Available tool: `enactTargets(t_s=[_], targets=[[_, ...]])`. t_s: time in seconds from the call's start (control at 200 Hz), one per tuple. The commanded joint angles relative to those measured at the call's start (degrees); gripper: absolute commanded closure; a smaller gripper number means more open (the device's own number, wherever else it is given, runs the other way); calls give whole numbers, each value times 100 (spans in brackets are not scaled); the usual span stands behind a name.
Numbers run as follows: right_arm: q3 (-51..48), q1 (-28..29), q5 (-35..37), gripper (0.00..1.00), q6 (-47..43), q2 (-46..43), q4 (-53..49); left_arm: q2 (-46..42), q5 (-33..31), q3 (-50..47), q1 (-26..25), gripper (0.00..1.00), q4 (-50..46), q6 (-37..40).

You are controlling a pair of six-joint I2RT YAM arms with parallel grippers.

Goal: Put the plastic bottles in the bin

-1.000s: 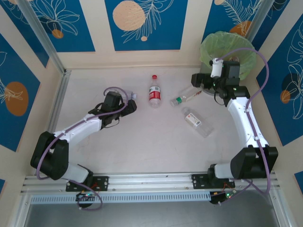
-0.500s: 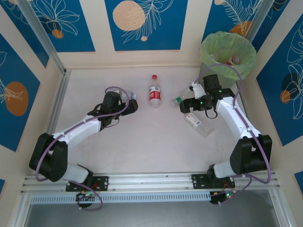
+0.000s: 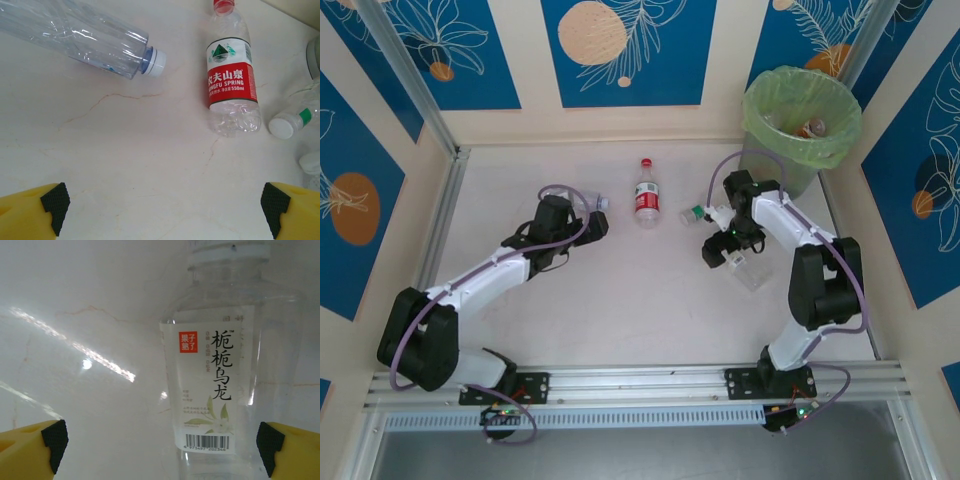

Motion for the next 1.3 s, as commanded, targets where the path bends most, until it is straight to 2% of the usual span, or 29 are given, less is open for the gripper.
enactTargets(t_s=[0.0,0.155,0.27,0.47,0.56,0.815,1.065,1.295], targets=[[208,-45,287,1,-486,130,-68,-116,-123,9,55,0,-113,40],[461,-176,718,1,-715,484,26,-139,-198,-4,55,0,-217,34],[655,-260,741,1,-852,763,-65,-180,-273,-21,55,0,-267,43],[715,-297,-71,1,-972,994,46,-205,-339,-22,60,0,-337,44],[709,-291,-208,1,-973,1100,167,-216,-361,-13,55,0,-367,62],[795,-296,284,1,-963,1755,201,-232,-392,-8,55,0,-426,88],[686,-201,709,0,-962,1914,504,-193,-428,5,62,0,-453,87],[678,-80,723,1,-880,2072,412,-147,-402,4,55,0,-442,53]])
